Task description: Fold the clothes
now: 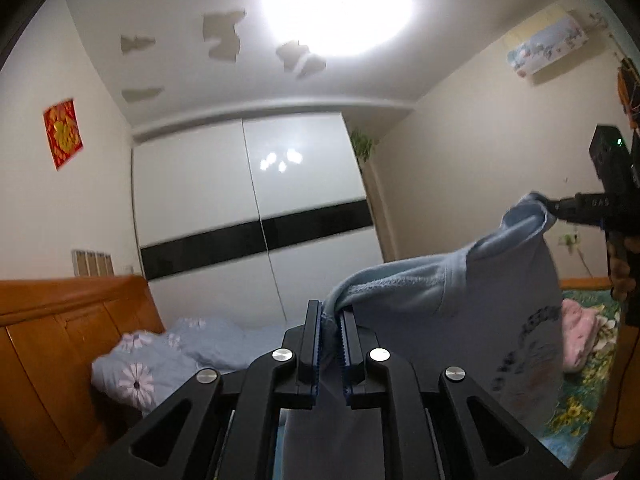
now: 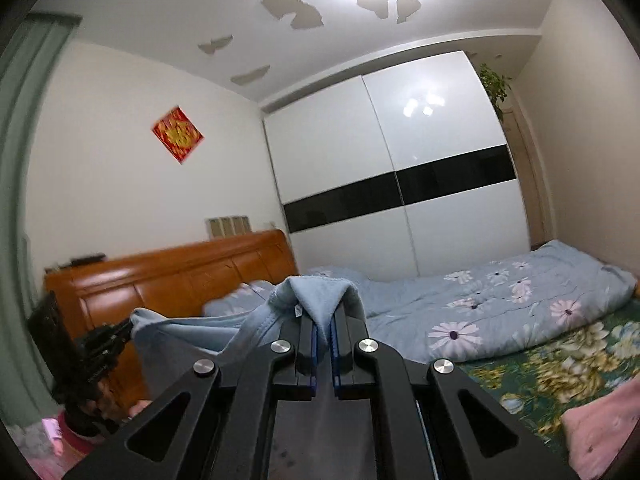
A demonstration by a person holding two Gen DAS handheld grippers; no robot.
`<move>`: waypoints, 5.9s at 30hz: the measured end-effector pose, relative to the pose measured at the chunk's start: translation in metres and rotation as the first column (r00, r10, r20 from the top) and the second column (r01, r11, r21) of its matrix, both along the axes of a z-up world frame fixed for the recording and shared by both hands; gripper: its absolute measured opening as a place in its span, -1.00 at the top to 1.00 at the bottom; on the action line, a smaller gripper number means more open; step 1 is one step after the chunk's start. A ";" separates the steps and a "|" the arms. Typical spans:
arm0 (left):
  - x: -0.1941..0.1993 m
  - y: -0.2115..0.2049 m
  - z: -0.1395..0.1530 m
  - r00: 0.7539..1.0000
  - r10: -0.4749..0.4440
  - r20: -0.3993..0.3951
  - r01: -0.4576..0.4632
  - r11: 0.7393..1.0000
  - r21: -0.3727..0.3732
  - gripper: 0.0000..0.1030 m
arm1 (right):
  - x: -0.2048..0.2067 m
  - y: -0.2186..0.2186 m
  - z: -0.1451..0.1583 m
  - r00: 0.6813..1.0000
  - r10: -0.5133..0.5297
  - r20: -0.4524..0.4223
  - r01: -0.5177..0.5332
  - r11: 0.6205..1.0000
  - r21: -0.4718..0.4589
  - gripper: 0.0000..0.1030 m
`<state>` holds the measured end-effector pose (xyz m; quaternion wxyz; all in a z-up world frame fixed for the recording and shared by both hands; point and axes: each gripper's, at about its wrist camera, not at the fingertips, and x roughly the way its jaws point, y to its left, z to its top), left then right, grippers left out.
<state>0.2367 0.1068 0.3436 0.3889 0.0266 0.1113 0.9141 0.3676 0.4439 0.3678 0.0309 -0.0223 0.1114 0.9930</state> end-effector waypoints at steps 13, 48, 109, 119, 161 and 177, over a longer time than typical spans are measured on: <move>-0.223 0.173 -0.225 0.869 0.218 0.444 -0.042 0.927 -0.373 0.85 | -0.217 0.094 -0.212 0.847 -0.029 0.531 0.142 0.975 -0.173 0.90; -0.308 0.193 -0.342 0.486 0.350 0.801 -0.024 0.921 -0.388 -0.12 | -0.251 0.187 -0.359 0.675 0.088 0.733 0.207 0.931 -0.302 0.21; -0.193 0.126 -0.362 0.433 0.158 0.888 0.010 0.983 -0.181 -0.25 | -0.249 0.005 -0.403 0.564 0.526 0.636 -0.235 0.841 -0.487 0.78; -0.198 0.123 -0.369 0.420 0.184 0.889 -0.004 0.980 -0.201 -0.25 | -0.214 0.123 -0.386 0.682 0.155 0.715 0.162 0.921 -0.354 0.35; -0.228 0.068 -0.383 0.367 0.310 0.877 -0.139 0.951 -0.278 -0.26 | -0.232 0.132 -0.428 0.664 0.383 0.643 0.050 0.834 -0.549 0.52; -0.225 0.071 -0.389 0.363 0.313 0.877 -0.103 0.949 -0.297 -0.26 | -0.193 0.216 -0.330 0.615 -0.228 0.755 0.296 0.954 0.046 0.97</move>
